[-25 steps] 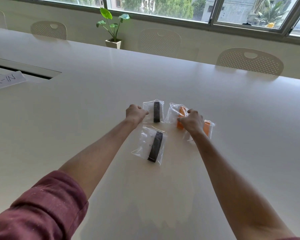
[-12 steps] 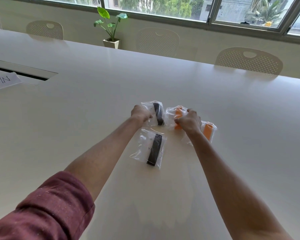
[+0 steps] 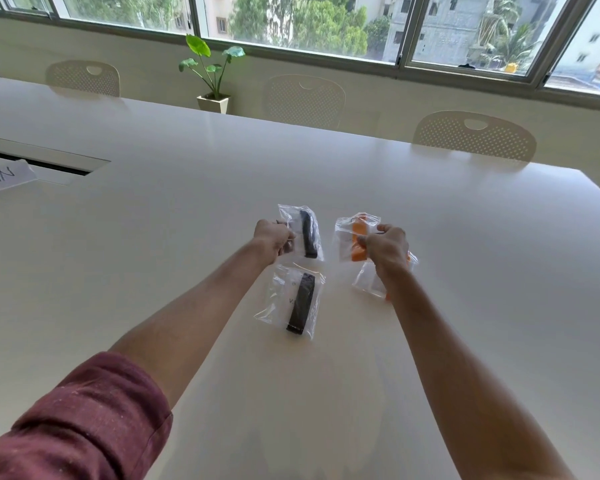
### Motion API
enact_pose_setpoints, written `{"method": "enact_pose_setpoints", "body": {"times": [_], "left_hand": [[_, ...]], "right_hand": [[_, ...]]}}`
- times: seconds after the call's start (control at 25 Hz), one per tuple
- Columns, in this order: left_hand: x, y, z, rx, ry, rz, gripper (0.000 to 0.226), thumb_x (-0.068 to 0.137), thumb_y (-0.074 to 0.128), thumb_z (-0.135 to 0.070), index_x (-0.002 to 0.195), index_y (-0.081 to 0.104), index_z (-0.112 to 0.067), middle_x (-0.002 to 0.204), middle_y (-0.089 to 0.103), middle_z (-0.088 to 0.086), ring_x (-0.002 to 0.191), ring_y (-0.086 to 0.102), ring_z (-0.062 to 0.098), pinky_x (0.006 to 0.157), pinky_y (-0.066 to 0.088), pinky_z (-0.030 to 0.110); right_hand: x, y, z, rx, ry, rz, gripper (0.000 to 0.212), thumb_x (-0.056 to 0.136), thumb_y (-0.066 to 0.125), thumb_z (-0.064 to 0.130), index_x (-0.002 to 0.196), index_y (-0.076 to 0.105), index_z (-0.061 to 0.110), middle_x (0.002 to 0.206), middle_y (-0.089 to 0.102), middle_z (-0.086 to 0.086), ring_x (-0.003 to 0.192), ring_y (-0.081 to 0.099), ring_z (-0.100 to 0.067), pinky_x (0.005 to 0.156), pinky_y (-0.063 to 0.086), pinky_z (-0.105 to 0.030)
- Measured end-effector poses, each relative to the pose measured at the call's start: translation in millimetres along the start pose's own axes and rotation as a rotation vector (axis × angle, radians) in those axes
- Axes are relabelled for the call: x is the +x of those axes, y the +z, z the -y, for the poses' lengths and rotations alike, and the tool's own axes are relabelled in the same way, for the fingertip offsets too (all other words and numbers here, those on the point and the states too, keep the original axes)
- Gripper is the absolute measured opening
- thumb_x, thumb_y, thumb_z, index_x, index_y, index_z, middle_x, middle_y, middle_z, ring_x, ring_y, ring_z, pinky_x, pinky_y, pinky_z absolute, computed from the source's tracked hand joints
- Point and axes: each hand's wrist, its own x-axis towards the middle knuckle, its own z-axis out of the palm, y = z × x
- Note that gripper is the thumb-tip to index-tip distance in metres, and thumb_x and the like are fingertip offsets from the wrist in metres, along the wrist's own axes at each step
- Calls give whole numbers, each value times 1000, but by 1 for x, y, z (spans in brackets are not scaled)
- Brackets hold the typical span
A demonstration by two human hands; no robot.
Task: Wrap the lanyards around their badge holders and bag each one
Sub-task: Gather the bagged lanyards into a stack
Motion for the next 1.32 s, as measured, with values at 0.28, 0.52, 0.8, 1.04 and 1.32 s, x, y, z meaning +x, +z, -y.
{"method": "enact_pose_setpoints", "body": {"times": [0.28,0.52,0.8,1.04,1.32], "left_hand": [[-30,-19,-21,-150,54,77,25,80,56,18,78,57,-7,78,62,12,67,62,21,55,59,29],[-64,-39,-17,-109,45,162,18,83,57,14,86,60,-4,83,65,14,72,65,22,58,59,28],[-93,-47,10,2,-2,216,19,81,55,16,91,61,0,83,61,17,69,61,21,55,58,25],[-96,-49,24,94,19,217,21,78,57,17,89,59,-2,78,61,15,61,62,18,52,56,24],[-82,-54,38,435,136,84,13,76,75,-14,75,63,-11,72,58,3,62,47,14,55,39,25]], "right_hand": [[-6,-40,-10,18,48,-67,25,66,80,21,86,68,13,91,73,-8,86,70,-25,81,58,-40],[-20,-58,-24,102,77,-79,20,63,81,15,71,62,11,82,72,-12,82,71,-34,82,56,-53],[-43,-63,-40,133,123,-141,32,64,80,12,45,54,14,52,59,2,64,62,-22,72,55,-40],[-49,-62,-41,61,133,-178,18,65,81,20,67,63,20,73,65,-2,72,62,-22,73,51,-30],[-41,-61,-46,-22,132,-89,25,63,82,27,85,72,18,84,70,-6,83,67,-26,82,55,-37]]}}
